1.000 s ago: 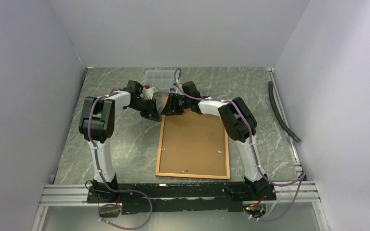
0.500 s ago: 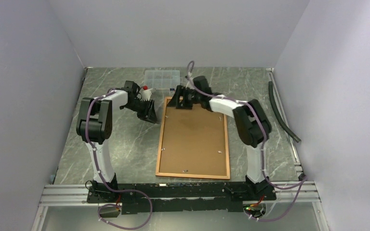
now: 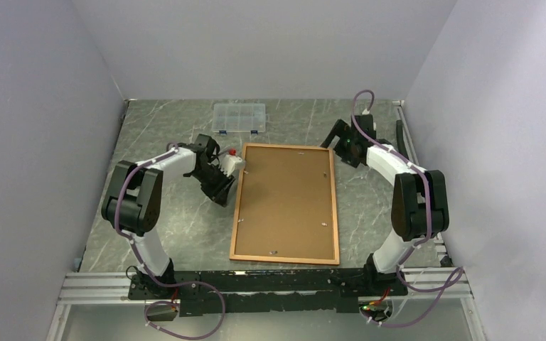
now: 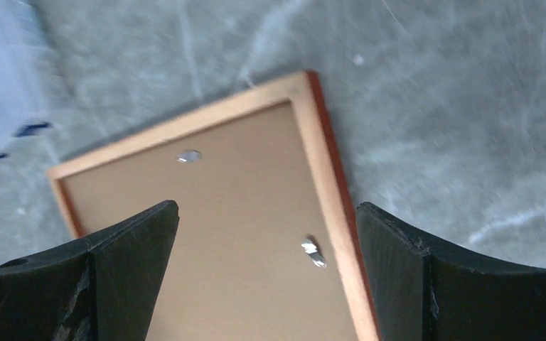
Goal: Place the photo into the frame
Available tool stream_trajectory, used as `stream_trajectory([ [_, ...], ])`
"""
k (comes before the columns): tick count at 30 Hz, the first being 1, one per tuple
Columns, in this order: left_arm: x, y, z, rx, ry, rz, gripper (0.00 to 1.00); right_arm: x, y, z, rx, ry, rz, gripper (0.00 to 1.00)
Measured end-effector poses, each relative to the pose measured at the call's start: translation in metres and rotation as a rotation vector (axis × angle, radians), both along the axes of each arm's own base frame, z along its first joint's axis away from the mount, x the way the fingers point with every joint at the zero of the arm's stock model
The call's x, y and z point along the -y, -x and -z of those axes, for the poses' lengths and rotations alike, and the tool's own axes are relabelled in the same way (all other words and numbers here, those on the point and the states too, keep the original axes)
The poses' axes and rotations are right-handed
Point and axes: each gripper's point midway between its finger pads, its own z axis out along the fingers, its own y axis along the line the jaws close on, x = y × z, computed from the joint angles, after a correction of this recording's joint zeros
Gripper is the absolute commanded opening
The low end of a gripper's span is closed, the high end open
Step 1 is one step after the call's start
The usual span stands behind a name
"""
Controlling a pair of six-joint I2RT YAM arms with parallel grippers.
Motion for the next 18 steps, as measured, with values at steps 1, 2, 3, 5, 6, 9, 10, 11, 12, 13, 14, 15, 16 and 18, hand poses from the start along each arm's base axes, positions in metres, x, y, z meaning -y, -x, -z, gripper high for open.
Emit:
stream_trajectory([
  [1,-0.002,0.006,0.005,-0.002,-0.023,0.027,0.42,0.005,0.007,0.012,-0.042,0.015,0.013,1.0],
  [2,-0.004,0.009,0.005,0.008,-0.033,0.05,0.42,0.007,0.013,0.021,-0.08,0.026,0.019,1.0],
  [3,-0.006,0.01,0.005,0.025,-0.053,0.065,0.41,0.008,0.016,0.029,-0.106,0.032,0.021,1.0],
  [5,-0.01,0.015,0.006,0.048,-0.081,0.102,0.4,0.009,0.018,0.041,-0.141,0.038,0.022,1.0],
  [6,-0.011,0.018,0.006,0.06,-0.096,0.123,0.39,0.008,0.019,0.048,-0.159,0.039,0.021,1.0],
  [9,-0.007,0.03,0.007,0.095,-0.122,0.202,0.38,0.003,0.023,0.063,-0.203,0.019,0.007,1.0],
  [10,-0.005,0.034,0.008,0.102,-0.124,0.221,0.38,0.001,0.024,0.067,-0.214,0.011,0.001,1.0],
  [11,-0.001,0.039,0.008,0.111,-0.127,0.251,0.38,-0.001,0.025,0.069,-0.225,0.001,-0.006,1.0],
  [12,0.001,0.044,0.008,0.115,-0.129,0.275,0.38,-0.003,0.024,0.071,-0.232,-0.007,-0.012,1.0],
  [13,0.004,0.048,0.008,0.12,-0.132,0.297,0.38,-0.006,0.021,0.069,-0.228,-0.02,-0.021,1.0],
  [14,0.008,0.051,0.009,0.122,-0.132,0.316,0.38,-0.009,0.017,0.067,-0.222,-0.032,-0.03,1.0],
  [15,0.011,0.053,0.009,0.124,-0.134,0.331,0.38,-0.012,0.014,0.067,-0.221,-0.042,-0.038,1.0],
  [16,0.013,0.054,0.009,0.128,-0.136,0.344,0.38,-0.015,0.014,0.068,-0.222,-0.053,-0.046,1.0],
  [18,0.019,0.057,0.009,0.134,-0.135,0.367,0.38,-0.021,0.011,0.068,-0.219,-0.072,-0.061,1.0],
])
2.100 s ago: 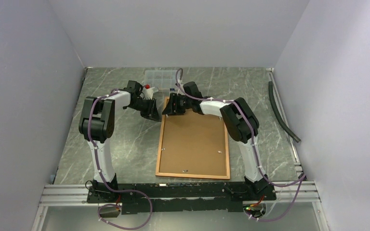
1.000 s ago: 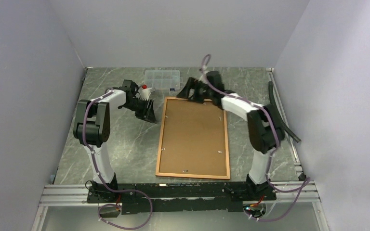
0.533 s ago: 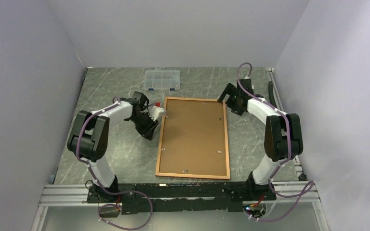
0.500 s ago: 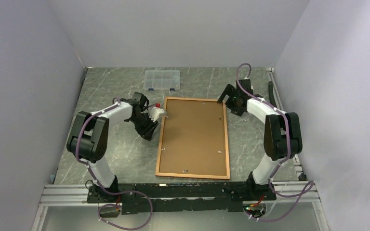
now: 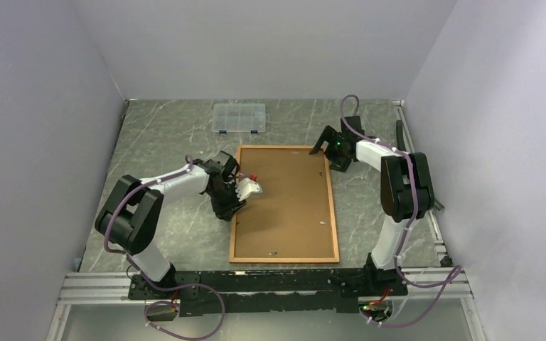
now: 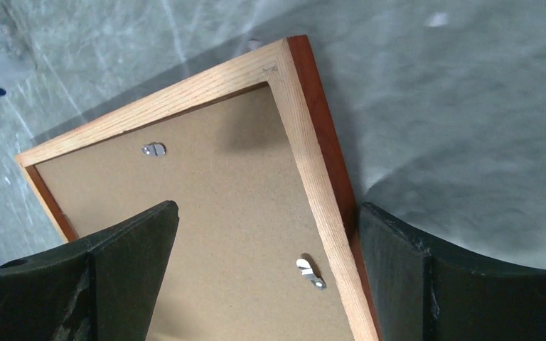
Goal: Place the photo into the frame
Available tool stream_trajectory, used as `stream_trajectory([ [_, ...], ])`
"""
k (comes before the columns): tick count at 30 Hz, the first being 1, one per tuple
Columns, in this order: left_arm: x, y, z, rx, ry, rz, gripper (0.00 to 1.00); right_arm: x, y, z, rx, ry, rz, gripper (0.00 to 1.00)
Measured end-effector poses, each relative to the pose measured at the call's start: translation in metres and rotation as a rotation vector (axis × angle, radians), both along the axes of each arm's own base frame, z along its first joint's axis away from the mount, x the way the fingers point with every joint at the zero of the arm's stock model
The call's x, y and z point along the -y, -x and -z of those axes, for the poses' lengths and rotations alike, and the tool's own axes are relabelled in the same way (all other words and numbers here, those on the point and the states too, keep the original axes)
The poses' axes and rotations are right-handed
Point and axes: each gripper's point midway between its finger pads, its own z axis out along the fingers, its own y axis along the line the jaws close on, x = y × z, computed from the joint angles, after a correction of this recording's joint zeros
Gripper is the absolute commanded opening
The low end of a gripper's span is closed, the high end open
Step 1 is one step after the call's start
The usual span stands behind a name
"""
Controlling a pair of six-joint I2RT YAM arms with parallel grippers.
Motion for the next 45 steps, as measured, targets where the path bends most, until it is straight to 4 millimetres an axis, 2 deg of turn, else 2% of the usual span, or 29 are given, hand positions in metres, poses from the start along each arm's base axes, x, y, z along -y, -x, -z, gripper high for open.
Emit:
stream_trajectory([
  [3,0.007,0.009,0.0,-0.003,-0.015,0.043,0.38,-0.022,-0.011,-0.002,0.012,-0.004,-0.05,1.0],
  [8,0.008,0.046,0.0,-0.078,-0.094,0.129,0.39,-0.083,-0.04,-0.004,0.077,0.013,-0.166,1.0],
  [11,0.007,0.075,-0.002,-0.156,-0.132,0.185,0.4,-0.124,-0.047,-0.005,0.105,-0.006,-0.239,1.0],
  [16,0.012,0.105,-0.008,-0.276,-0.143,0.221,0.45,-0.189,-0.049,-0.011,0.131,-0.053,-0.371,1.0],
  [18,0.015,0.109,-0.013,-0.314,-0.141,0.216,0.49,-0.203,-0.047,-0.014,0.138,-0.053,-0.406,1.0],
  [21,0.02,0.108,-0.024,-0.329,-0.119,0.212,0.58,-0.198,-0.043,-0.017,0.119,-0.048,-0.41,1.0],
  [24,0.033,0.083,-0.041,-0.287,-0.031,0.178,0.62,-0.176,-0.029,-0.031,0.074,-0.046,-0.39,1.0],
  [25,0.035,0.068,-0.05,-0.266,0.01,0.144,0.62,-0.166,-0.023,-0.038,0.062,-0.038,-0.373,1.0],
  [27,0.031,0.024,-0.075,-0.199,0.102,0.041,0.63,-0.137,-0.006,-0.06,0.068,-0.019,-0.321,1.0],
  [29,0.016,-0.022,-0.096,-0.112,0.168,-0.073,0.62,-0.106,0.016,-0.087,0.089,-0.003,-0.256,1.0],
  [31,-0.009,-0.07,-0.117,-0.01,0.215,-0.197,0.6,-0.08,0.037,-0.111,0.125,0.002,-0.19,1.0],
  [33,-0.043,-0.117,-0.131,0.092,0.232,-0.329,0.59,-0.062,0.067,-0.122,0.136,0.003,-0.148,1.0],
  [34,-0.056,-0.133,-0.132,0.12,0.233,-0.382,0.59,-0.056,0.084,-0.123,0.13,-0.001,-0.138,1.0],
  [36,-0.082,-0.167,-0.122,0.151,0.22,-0.497,0.57,-0.047,0.117,-0.113,0.094,-0.006,-0.131,1.0],
  [37,-0.085,-0.171,-0.119,0.153,0.217,-0.507,0.57,-0.043,0.133,-0.106,0.066,-0.004,-0.129,1.0],
  [40,-0.102,-0.194,-0.085,0.11,0.196,-0.607,0.56,-0.029,0.183,-0.084,-0.055,0.011,-0.133,1.0],
  [43,-0.111,-0.202,-0.05,0.046,0.174,-0.672,0.55,-0.021,0.218,-0.075,-0.119,0.001,-0.139,1.0],
  [45,-0.11,-0.201,-0.037,0.018,0.171,-0.692,0.54,-0.018,0.239,-0.071,-0.147,-0.018,-0.141,1.0],
])
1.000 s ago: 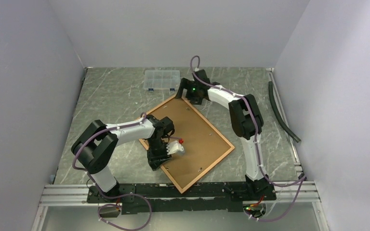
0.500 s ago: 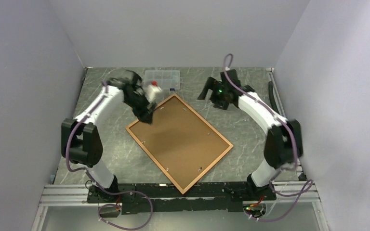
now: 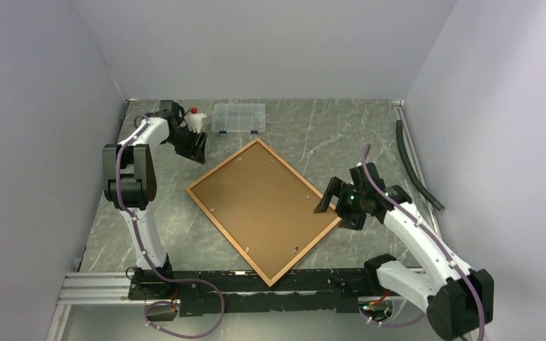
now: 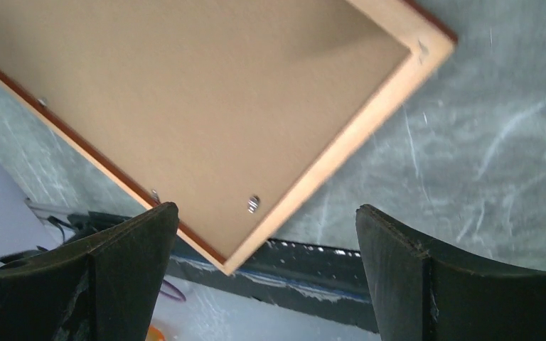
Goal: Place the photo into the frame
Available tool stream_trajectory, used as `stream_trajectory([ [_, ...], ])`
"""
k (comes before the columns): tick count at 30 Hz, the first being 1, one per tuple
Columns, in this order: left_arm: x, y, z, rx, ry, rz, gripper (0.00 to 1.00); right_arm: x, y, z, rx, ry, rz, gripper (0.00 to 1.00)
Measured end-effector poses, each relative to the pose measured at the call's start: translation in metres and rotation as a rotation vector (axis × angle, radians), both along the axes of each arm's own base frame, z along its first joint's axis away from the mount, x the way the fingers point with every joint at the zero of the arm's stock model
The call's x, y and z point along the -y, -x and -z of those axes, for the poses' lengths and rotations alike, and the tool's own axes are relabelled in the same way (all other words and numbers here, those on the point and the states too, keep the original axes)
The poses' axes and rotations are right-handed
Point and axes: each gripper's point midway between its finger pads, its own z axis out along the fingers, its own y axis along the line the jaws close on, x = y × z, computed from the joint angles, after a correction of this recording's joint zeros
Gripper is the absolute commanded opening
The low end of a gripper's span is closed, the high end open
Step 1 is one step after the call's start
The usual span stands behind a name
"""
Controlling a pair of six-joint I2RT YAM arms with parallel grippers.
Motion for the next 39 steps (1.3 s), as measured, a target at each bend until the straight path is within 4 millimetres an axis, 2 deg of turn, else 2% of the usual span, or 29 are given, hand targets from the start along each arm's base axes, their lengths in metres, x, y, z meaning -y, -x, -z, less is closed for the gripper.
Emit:
stream_trajectory([
  [4,0.004,0.003,0.009,-0.011,0.011,-0.012,0.52,0.005,0.033,0.019,-0.069,-0.02,-0.001,1.0],
  [8,0.006,0.013,0.023,-0.033,0.016,-0.004,0.51,0.004,0.059,0.05,-0.184,-0.044,0.011,1.0],
  [10,0.008,0.02,0.028,-0.047,0.022,0.003,0.5,0.002,0.062,0.061,-0.22,-0.057,0.021,1.0],
  [12,0.009,0.026,0.027,-0.036,0.018,0.015,0.5,-0.002,0.056,0.066,-0.236,-0.074,0.032,1.0],
  [18,0.016,0.054,0.03,-0.011,-0.038,0.119,0.48,-0.004,0.01,0.065,-0.187,-0.108,0.086,1.0],
  [24,0.019,0.092,0.03,-0.007,-0.145,0.273,0.48,0.023,-0.047,0.06,-0.136,-0.026,0.164,1.0],
  [27,0.021,0.117,0.029,-0.035,-0.188,0.366,0.48,0.032,-0.079,0.059,-0.097,0.003,0.185,1.0],
  [31,0.027,0.155,0.025,-0.094,-0.216,0.498,0.49,0.034,-0.12,0.064,-0.061,0.015,0.187,1.0],
  [35,0.057,0.197,0.012,-0.137,-0.137,0.648,0.5,0.02,-0.16,0.06,-0.022,-0.04,0.166,1.0],
  [39,0.098,0.227,-0.002,-0.135,0.01,0.8,0.5,-0.008,-0.193,0.055,-0.02,-0.139,0.111,1.0],
])
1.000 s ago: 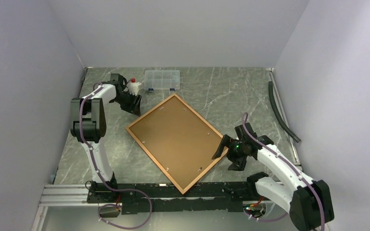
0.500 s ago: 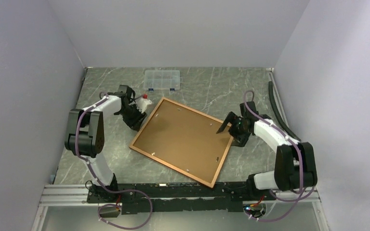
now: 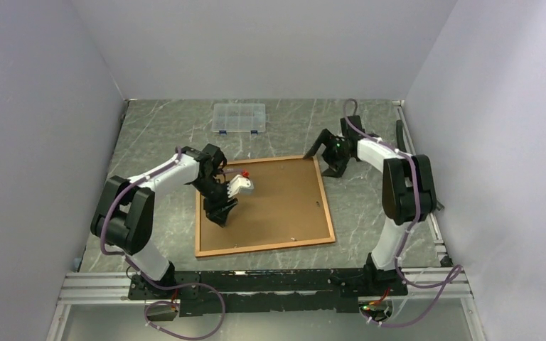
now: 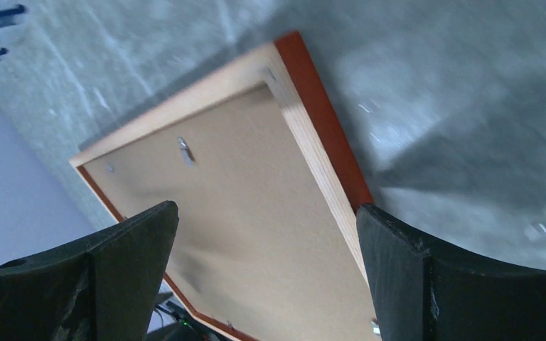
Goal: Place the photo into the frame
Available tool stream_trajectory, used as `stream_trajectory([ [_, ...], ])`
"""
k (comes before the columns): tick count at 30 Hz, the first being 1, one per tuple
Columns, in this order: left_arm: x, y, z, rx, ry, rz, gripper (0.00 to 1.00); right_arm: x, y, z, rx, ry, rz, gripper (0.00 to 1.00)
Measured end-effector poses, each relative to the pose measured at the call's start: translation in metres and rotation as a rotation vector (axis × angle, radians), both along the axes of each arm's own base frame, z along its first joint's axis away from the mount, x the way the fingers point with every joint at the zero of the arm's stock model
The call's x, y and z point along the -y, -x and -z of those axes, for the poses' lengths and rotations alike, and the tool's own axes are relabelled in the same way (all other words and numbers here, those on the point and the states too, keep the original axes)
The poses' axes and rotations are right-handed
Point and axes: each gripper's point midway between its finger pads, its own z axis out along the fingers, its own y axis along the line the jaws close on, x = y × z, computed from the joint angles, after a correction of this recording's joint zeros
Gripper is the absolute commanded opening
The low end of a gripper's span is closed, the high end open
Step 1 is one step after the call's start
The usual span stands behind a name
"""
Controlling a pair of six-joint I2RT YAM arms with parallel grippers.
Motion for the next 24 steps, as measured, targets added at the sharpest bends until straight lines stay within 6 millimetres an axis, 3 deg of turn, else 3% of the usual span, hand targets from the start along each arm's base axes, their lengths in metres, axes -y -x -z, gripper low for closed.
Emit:
stream_trajectory([
  [3,0.006,0.013,-0.005,-0.042,0.031,0.035,0.5,-0.013,-0.026,-0.009,0.03,-0.02,-0.035,1.0],
  [6,-0.001,0.007,-0.015,-0.042,0.035,0.022,0.5,-0.013,-0.036,-0.025,0.072,0.005,-0.047,1.0],
  [8,-0.012,-0.012,-0.026,-0.01,0.048,-0.03,0.5,-0.004,-0.037,-0.034,0.099,0.043,-0.033,1.0],
  [11,-0.043,-0.061,-0.049,0.104,0.065,-0.166,0.48,0.006,-0.021,-0.054,0.139,0.077,-0.012,1.0],
  [14,-0.086,-0.113,-0.061,0.26,0.023,-0.313,0.5,0.008,0.013,-0.074,0.184,0.078,-0.018,0.99],
  [17,-0.115,-0.149,-0.055,0.313,-0.03,-0.436,0.49,-0.012,0.064,-0.08,0.192,0.061,-0.101,0.96],
  [21,-0.136,-0.203,-0.023,0.32,-0.073,-0.597,0.5,-0.057,0.157,-0.065,0.111,-0.001,-0.331,0.93],
  [24,-0.139,-0.225,-0.001,0.3,-0.077,-0.692,0.49,-0.06,0.215,-0.049,0.012,-0.036,-0.421,0.92],
])
